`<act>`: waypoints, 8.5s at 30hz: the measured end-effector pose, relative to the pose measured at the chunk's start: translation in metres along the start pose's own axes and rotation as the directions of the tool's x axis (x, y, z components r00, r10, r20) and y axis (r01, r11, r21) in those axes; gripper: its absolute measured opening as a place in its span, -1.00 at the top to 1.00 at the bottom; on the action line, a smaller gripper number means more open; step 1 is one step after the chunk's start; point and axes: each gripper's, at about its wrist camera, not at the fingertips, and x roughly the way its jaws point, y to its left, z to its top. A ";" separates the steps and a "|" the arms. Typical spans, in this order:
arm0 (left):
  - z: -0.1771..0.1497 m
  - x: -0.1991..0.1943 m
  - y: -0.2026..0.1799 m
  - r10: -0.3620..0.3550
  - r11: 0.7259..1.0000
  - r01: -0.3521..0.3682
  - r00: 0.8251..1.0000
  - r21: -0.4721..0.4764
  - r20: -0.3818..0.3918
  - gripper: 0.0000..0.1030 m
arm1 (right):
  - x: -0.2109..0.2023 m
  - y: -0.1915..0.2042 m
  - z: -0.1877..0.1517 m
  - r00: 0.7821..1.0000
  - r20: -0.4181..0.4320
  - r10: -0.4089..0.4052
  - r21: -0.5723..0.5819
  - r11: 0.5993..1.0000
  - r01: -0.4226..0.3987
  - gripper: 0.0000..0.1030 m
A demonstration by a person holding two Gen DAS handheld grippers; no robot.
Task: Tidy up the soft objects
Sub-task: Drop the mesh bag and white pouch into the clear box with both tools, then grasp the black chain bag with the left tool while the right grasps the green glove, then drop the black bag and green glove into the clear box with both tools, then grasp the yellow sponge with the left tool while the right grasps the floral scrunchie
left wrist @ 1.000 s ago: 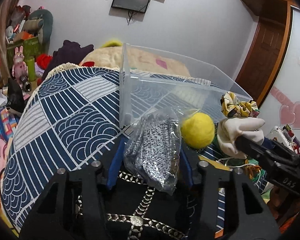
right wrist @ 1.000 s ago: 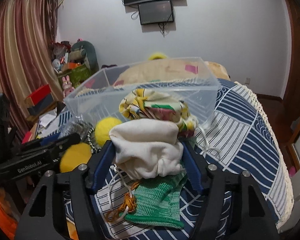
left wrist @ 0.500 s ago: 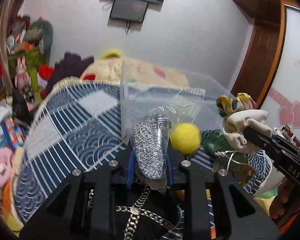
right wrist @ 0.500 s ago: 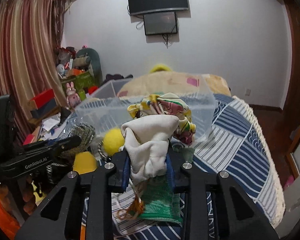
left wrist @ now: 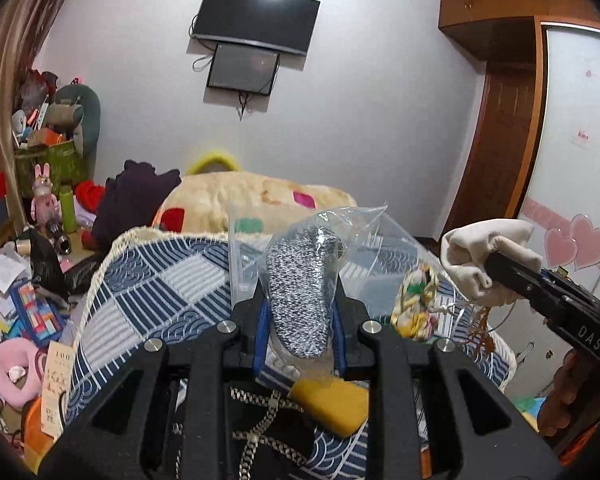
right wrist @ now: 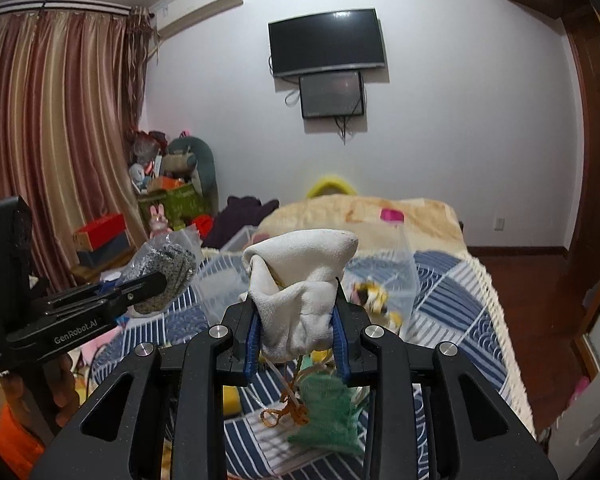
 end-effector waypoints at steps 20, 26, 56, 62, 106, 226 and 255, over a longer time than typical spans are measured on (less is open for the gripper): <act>0.061 0.073 0.002 0.024 0.999 -0.021 0.996 0.038 -0.082 0.50 | 0.071 -0.011 0.069 0.996 0.030 -0.081 -0.028 0.996 0.082 0.48; 0.059 0.119 0.001 0.045 0.998 -0.034 0.977 0.056 -0.208 0.50 | 0.107 -0.011 0.056 0.993 -0.083 -0.086 -0.044 0.996 0.083 0.48; 0.056 0.109 -0.007 0.060 0.986 -0.008 0.949 0.167 -0.310 -0.32 | 0.112 -0.016 0.040 0.955 -0.291 -0.055 -0.126 0.992 0.018 -0.21; 0.054 0.060 -0.004 0.084 0.984 -0.049 0.975 0.169 -0.205 -0.73 | 0.072 -0.005 0.049 0.982 -0.179 -0.061 -0.146 0.989 0.035 -0.45; -0.100 0.020 0.023 0.032 0.999 -0.018 0.933 0.043 -0.358 -0.07 | 0.038 -0.011 -0.079 0.940 -0.342 -0.011 -0.023 1.000 0.003 0.72; -0.065 0.059 -0.033 -0.034 0.994 0.066 0.944 0.087 -0.327 -0.98 | 0.074 -0.023 -0.061 0.948 -0.307 -0.080 -0.026 0.997 0.076 -0.91; -0.054 0.042 -0.029 -0.099 0.991 0.118 0.963 0.062 -0.251 -0.18 | 0.051 -0.018 -0.048 0.965 -0.259 -0.035 -0.049 0.999 0.023 0.70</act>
